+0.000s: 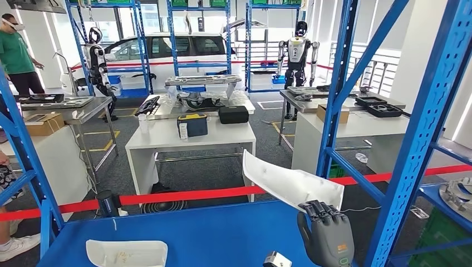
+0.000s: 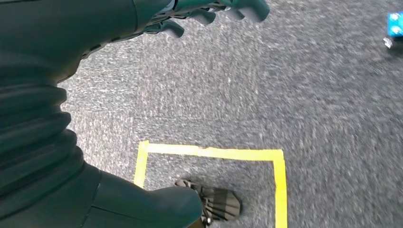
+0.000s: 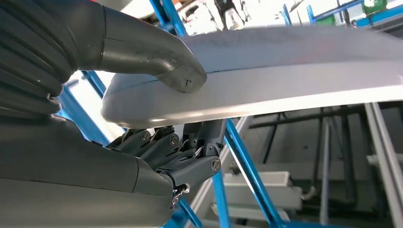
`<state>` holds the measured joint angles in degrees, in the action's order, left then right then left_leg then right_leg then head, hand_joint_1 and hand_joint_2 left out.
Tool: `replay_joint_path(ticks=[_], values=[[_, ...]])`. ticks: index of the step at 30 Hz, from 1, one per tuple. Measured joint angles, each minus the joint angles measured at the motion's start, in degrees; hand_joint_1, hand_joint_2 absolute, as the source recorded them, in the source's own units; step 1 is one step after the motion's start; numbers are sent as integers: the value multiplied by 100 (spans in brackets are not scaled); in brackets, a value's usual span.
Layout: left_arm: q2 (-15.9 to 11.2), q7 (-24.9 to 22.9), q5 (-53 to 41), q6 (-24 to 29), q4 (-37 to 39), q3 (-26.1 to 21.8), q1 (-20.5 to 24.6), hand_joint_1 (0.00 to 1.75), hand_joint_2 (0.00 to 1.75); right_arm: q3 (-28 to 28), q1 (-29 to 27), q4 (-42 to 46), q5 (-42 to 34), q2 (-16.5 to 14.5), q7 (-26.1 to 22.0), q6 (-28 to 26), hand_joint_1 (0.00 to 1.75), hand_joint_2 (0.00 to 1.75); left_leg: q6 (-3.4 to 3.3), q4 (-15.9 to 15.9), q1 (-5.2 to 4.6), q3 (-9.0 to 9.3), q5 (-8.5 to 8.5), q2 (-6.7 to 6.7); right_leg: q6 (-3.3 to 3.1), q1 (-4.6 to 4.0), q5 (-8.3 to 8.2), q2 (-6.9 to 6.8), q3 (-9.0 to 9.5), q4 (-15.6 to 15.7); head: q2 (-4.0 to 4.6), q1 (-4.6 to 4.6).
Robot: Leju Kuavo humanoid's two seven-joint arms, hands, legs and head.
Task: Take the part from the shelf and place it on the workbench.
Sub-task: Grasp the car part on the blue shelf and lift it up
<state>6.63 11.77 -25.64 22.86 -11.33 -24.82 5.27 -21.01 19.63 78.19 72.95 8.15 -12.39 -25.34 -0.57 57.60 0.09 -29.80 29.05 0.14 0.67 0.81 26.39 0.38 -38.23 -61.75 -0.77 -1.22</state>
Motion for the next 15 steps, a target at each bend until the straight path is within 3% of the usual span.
replay_joint_path(ticks=[3,4,5,6,8,10,13,15], values=[[7,-16,-14,9,4,-1,-18,0,175,33,-32,130,-21,92,68,-22,147,175,-58,4,3,-182,-161,26,54,10,725,-7,-291,-964,0,10],[10,-22,-21,12,7,-1,-27,0,175,48,-55,174,-9,112,106,-20,147,175,-58,19,3,-252,-203,33,70,11,816,-8,-329,-1220,-1,10],[14,-26,-32,15,11,-1,-35,0,175,70,-81,224,4,130,140,-17,147,175,-54,39,4,-321,-240,37,81,14,790,-9,-279,-1299,-1,11],[16,-27,-46,19,14,-1,-44,0,175,99,-105,279,13,154,164,-15,147,175,-44,68,6,-389,-271,39,86,18,672,-12,-118,-1157,-1,11],[19,-21,-86,25,19,-1,-67,0,175,163,-137,400,19,216,190,-16,147,175,-8,143,5,-512,-319,39,71,17,463,-20,427,-413,0,11],[19,-24,-164,31,25,11,-102,0,175,233,-206,531,20,290,207,-41,147,175,50,199,-6,-577,-359,35,8,-9,433,-21,770,137,-1,7],[18,-121,-350,38,44,75,-172,0,175,388,-396,735,21,397,275,-80,147,175,158,206,-3,-599,-431,21,-112,-23,397,-20,758,238,-1,5],[16,-224,-451,29,60,128,-218,0,175,486,-524,865,24,453,296,-67,147,175,226,369,7,-683,-229,8,-193,2,291,-28,694,269,-1,-4]])
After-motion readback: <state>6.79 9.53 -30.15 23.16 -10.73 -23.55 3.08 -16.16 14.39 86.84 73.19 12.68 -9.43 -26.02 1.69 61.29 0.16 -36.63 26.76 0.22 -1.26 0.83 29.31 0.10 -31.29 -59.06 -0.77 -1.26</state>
